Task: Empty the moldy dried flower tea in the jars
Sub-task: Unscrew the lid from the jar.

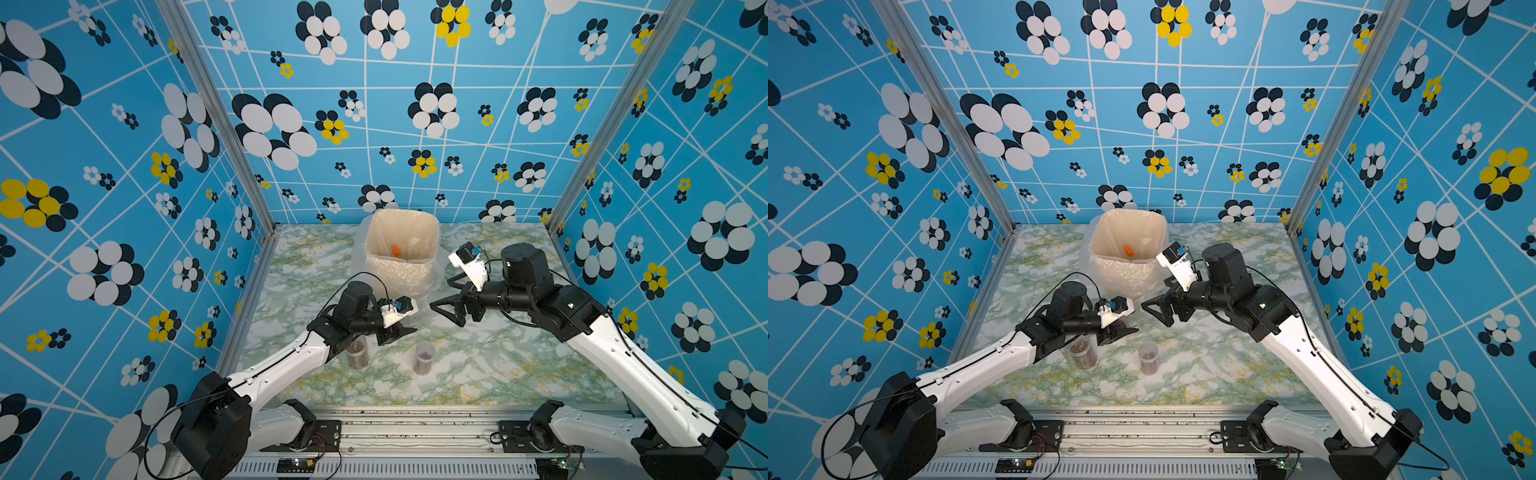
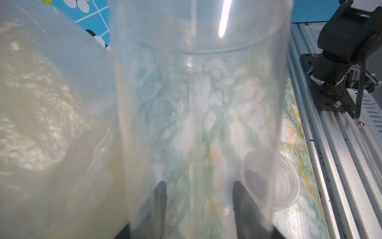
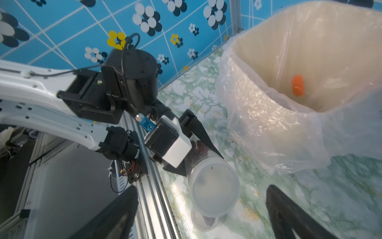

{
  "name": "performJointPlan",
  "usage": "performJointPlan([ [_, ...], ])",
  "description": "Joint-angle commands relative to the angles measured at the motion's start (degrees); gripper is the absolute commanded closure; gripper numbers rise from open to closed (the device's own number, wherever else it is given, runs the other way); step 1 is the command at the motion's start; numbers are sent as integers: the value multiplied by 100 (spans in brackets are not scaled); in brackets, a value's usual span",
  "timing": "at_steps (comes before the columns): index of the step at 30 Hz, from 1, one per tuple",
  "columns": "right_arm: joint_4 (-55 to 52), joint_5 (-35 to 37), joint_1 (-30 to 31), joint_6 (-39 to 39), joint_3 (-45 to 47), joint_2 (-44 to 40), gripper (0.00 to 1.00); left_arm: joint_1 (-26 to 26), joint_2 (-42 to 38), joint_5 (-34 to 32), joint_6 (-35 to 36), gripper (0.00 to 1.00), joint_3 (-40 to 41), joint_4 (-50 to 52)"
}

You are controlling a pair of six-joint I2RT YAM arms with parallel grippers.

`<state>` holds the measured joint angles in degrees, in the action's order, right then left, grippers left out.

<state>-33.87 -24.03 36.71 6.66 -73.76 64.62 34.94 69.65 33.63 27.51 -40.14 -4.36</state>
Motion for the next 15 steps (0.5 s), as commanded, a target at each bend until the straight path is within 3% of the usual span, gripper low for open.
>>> performJointPlan([
  [1,-315,589,-33,1546,-158,211,1,39,-104,-288,52,85,-85,-144],
  [6,-1115,339,-32,1903,-634,862,12,49,-114,-426,105,85,-135,-94],
  [15,-1079,-119,-34,2037,-641,1278,21,107,-219,-496,132,85,-119,-6],
])
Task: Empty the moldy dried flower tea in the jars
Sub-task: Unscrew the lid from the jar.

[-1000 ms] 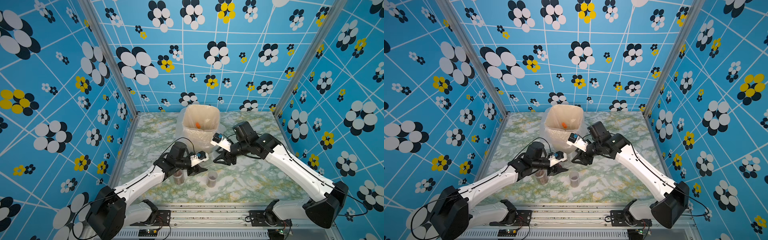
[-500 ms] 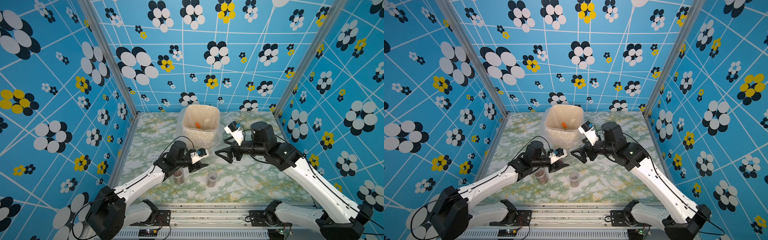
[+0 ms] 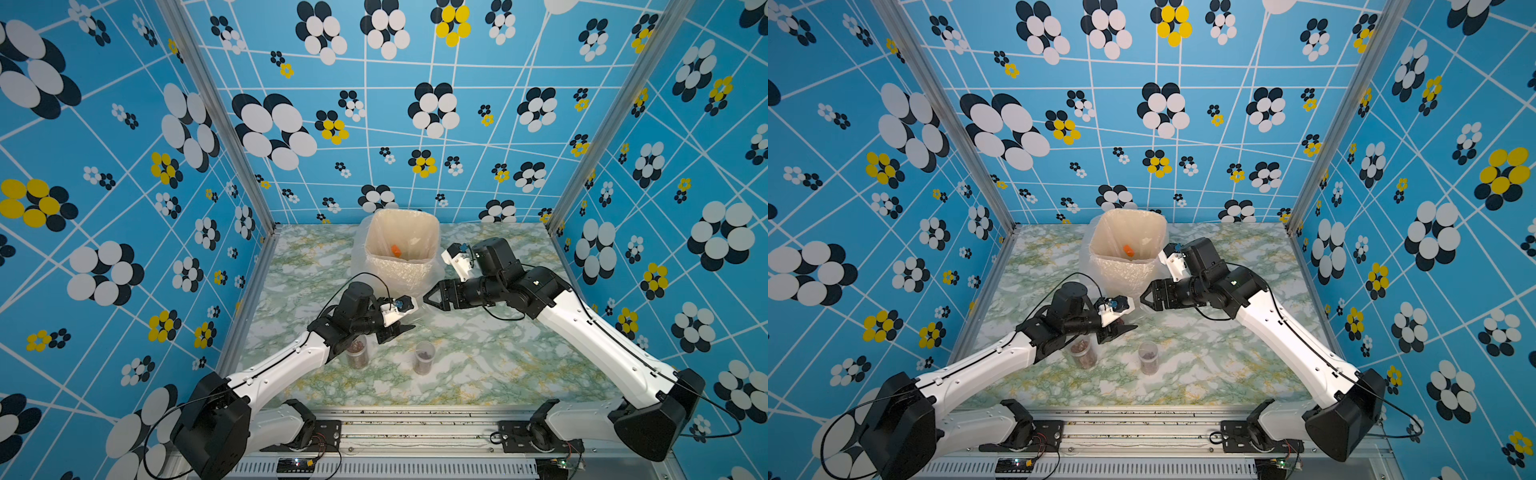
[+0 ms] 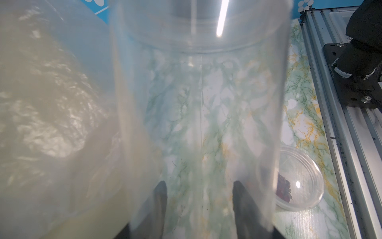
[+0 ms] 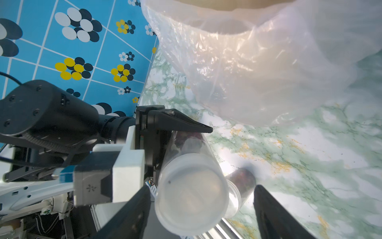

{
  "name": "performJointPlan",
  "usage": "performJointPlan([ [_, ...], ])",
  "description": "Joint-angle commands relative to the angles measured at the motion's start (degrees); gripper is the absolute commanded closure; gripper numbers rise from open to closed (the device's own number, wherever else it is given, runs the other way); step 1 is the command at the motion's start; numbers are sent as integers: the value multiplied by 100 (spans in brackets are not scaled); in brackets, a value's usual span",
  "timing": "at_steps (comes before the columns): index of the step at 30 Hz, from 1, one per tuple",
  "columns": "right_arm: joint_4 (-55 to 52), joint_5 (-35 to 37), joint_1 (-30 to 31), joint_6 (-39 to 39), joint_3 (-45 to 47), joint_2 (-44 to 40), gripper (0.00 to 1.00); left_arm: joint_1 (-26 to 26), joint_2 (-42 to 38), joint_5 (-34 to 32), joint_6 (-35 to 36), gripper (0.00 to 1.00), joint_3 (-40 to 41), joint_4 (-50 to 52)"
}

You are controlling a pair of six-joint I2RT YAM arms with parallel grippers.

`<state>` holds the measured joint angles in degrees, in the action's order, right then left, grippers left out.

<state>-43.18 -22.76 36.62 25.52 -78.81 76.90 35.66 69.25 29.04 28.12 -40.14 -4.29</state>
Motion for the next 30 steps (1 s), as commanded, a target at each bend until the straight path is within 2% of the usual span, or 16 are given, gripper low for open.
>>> performJointPlan([
  [1,-143,-278,-26,147,-126,76,21,38,-192,-43,75,85,-126,-2],
  [7,-109,-528,-21,131,-91,176,32,55,-226,-67,82,85,-131,33],
  [13,-106,-697,-15,9,-74,202,50,59,-181,-44,54,85,-153,56],
  [18,-168,-818,-15,-370,-117,272,60,64,-141,72,10,85,-170,92],
  [21,-307,-697,-15,-1038,-183,324,66,64,-123,218,-8,85,-170,105],
  [23,-420,-541,-15,-1735,-188,310,77,64,-120,424,-3,85,-170,154],
  [25,-567,-363,-19,-2769,-188,267,86,62,-123,718,18,85,-170,214],
  [30,-677,-40,-15,-5024,-83,160,93,44,-70,1550,33,85,-204,364],
])
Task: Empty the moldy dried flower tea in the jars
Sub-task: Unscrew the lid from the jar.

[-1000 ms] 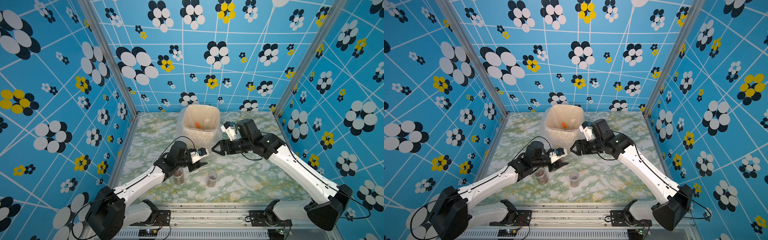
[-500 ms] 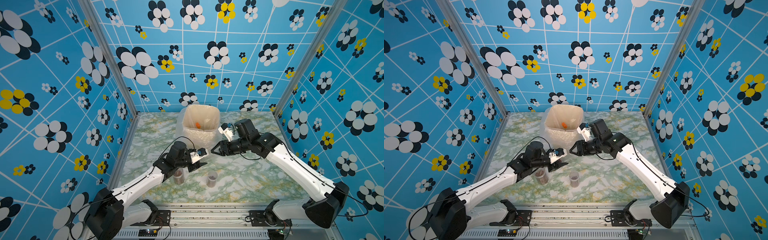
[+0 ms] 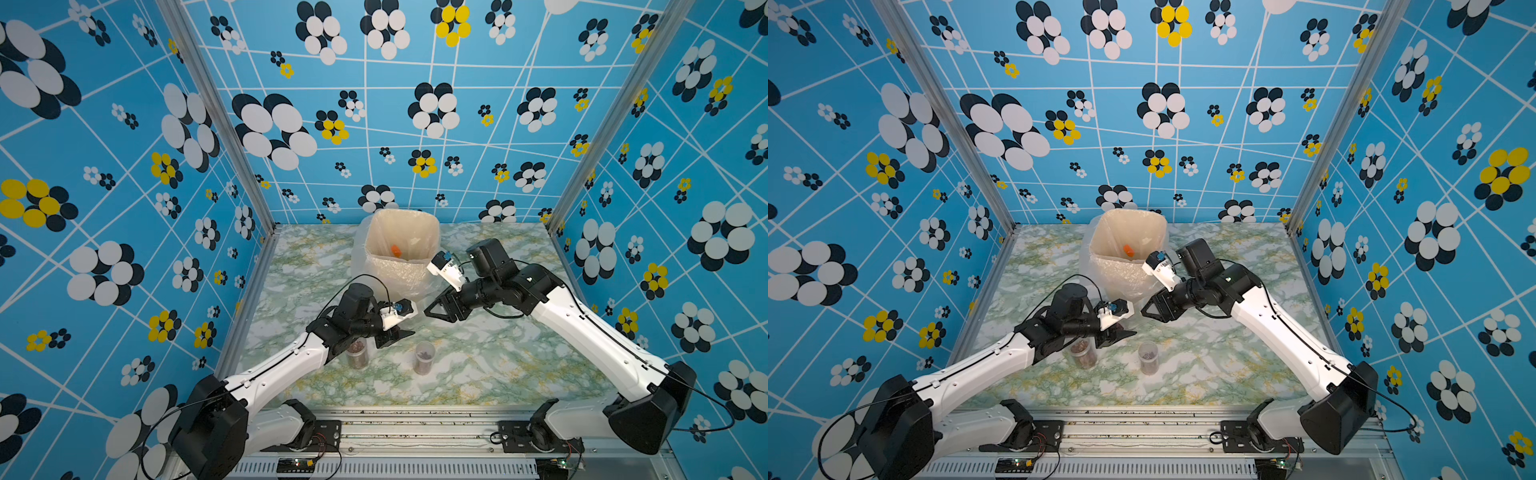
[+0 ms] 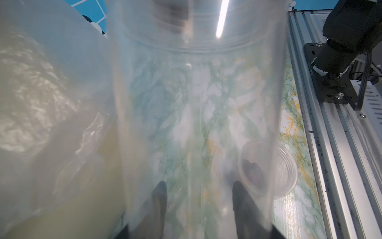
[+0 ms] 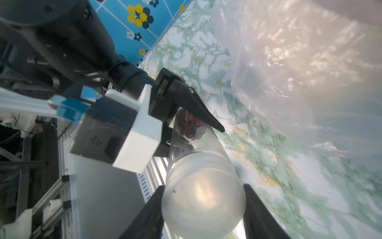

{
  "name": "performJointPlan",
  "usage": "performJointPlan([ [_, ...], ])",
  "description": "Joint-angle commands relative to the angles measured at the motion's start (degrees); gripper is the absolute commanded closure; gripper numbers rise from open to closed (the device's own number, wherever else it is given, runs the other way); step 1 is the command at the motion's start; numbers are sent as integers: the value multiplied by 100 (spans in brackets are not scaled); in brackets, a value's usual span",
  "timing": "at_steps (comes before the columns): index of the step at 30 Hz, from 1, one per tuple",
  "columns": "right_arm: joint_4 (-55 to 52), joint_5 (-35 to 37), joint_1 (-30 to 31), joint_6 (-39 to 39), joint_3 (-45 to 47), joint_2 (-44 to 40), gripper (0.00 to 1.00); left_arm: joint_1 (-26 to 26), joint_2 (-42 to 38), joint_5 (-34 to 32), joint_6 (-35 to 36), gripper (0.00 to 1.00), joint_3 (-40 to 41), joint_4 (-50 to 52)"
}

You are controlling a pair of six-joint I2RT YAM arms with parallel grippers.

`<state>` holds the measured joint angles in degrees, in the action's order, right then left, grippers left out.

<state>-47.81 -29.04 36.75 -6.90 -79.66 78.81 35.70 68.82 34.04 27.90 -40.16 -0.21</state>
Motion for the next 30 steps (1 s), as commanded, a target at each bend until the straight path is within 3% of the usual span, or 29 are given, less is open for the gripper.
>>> performJointPlan([
  [1,-166,658,-28,-2130,32,-40,93,33,-2,1186,54,85,-219,-3],
  [6,-55,815,-17,-3073,37,-66,93,12,90,1586,48,85,-283,109],
  [13,215,751,28,-3453,262,-218,91,18,106,1562,31,85,-299,109],
  [21,817,604,29,-3167,694,-615,88,7,86,1363,31,85,-267,110],
  [30,1310,1081,28,-2545,1019,-1060,86,8,38,814,-12,85,-240,92],
])
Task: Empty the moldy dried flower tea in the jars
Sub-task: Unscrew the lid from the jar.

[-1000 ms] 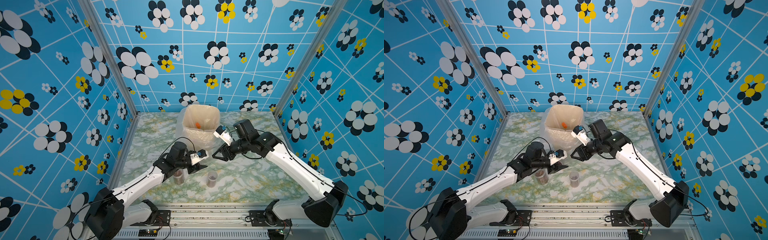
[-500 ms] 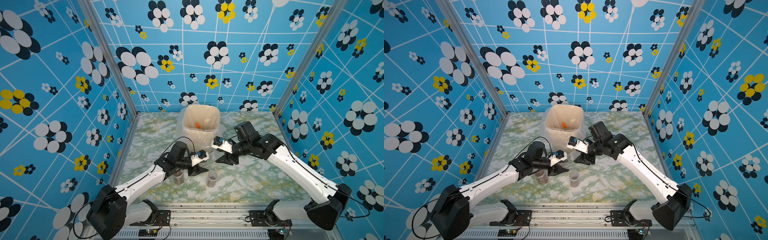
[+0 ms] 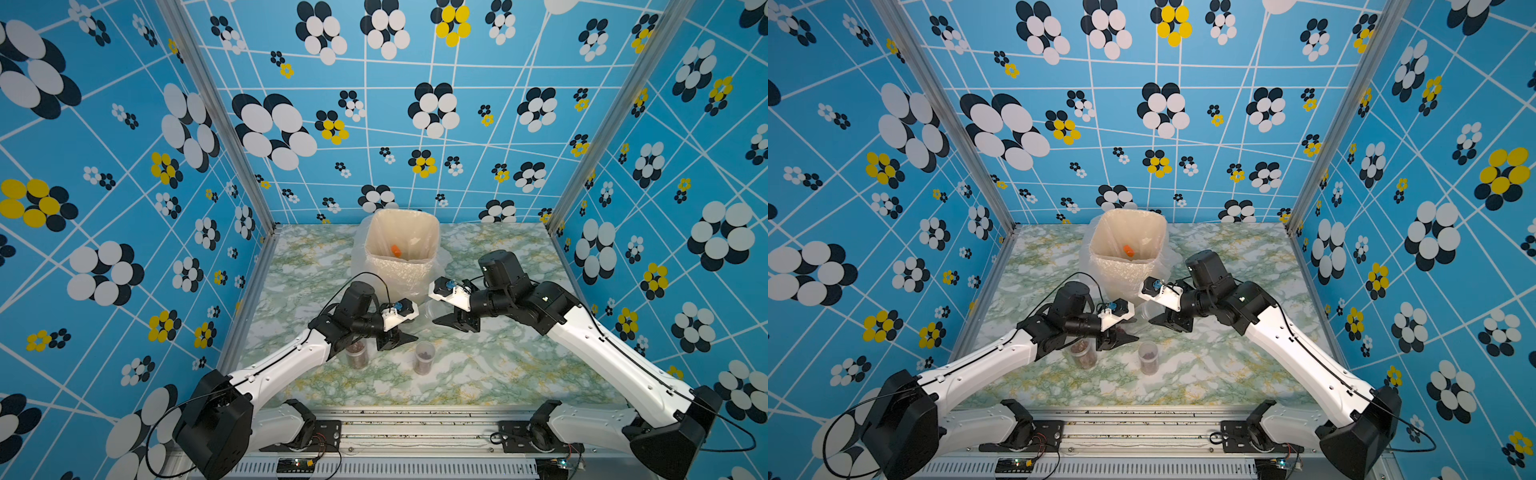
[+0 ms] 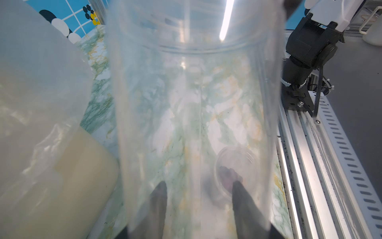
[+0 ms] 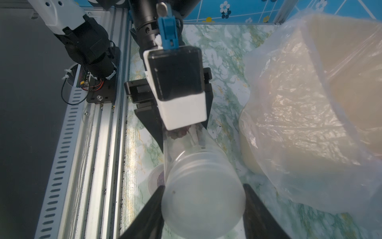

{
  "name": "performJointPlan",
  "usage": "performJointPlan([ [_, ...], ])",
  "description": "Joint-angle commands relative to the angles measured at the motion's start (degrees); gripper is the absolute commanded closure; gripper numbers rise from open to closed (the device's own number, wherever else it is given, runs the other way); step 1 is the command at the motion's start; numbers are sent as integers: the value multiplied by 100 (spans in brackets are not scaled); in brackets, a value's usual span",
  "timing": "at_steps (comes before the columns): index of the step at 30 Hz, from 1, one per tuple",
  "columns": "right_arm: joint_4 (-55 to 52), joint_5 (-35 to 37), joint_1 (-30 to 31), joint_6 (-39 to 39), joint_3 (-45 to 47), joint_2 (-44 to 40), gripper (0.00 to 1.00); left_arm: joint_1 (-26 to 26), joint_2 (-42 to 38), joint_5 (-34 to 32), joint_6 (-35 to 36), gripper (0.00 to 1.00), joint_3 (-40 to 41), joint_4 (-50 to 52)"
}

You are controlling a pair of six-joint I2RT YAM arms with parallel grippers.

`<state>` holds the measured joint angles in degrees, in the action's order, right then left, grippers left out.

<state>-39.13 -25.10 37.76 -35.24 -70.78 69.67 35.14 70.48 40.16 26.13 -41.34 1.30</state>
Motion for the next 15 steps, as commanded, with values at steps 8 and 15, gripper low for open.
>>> performJointPlan([
  [8,788,895,-67,959,458,-523,85,55,-189,-172,78,85,-50,-205],
  [15,905,1587,-69,1977,765,-777,84,7,-392,-417,-42,85,124,-469],
])
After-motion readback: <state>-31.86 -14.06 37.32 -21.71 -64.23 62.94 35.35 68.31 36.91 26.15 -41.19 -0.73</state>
